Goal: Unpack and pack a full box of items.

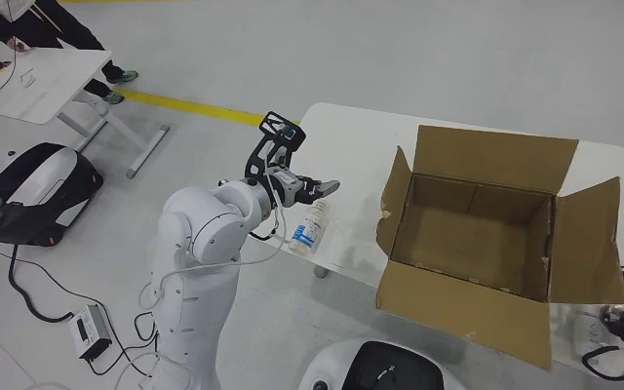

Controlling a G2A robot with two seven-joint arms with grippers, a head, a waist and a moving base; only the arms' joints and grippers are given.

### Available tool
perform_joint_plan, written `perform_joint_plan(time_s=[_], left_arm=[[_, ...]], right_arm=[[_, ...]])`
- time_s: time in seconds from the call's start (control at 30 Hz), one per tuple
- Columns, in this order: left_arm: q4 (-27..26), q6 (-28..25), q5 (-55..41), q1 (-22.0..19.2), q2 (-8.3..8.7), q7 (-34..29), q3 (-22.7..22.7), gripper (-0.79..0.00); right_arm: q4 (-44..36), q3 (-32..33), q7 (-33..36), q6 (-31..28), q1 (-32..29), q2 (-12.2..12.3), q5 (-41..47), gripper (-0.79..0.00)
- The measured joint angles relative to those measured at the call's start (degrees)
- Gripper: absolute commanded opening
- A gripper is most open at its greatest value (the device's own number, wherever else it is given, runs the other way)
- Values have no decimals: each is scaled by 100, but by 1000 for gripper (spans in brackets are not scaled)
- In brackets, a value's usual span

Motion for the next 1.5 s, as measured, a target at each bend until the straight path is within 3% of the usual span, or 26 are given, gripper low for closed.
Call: perform_joint_plan(time_s=[0.53, 0.57, 0.6, 0.77, 0.83, 1.1, 1.3, 1.37, 1.4, 1.5], left_arm=[[0, 0, 0, 0, 0, 0, 0, 0], [0, 0, 0, 0, 0, 0, 0, 0], [0, 0, 0, 0, 0, 0, 0, 0], [0, 0, 0, 0, 0, 0, 0, 0], [0, 0, 0, 0, 0, 0, 0, 0], [0, 0, 0, 0, 0, 0, 0, 0], [0, 0, 0, 0, 0, 0, 0, 0], [0, 0, 0, 0, 0, 0, 0, 0], [0, 0, 0, 0, 0, 0, 0, 0], [0, 0, 0, 0, 0, 0, 0, 0]], right_arm=[[341, -232, 396, -105, 206, 99, 102, -785], [343, -240, 402, -104, 208, 104, 109, -748], [343, -248, 406, -102, 208, 109, 115, -529], [343, -287, 420, -79, 200, 135, 163, -437], [347, -300, 413, -64, 198, 146, 173, -339], [142, -226, 366, -2, 166, 194, 301, -336], [-704, 354, -24, 210, -9, 237, 805, -523], [-985, 567, -376, 264, -121, 246, 940, -727], [-1066, 630, -553, 297, -173, 248, 958, -785], [-1244, 728, -1171, 449, -315, 240, 1065, -785]])
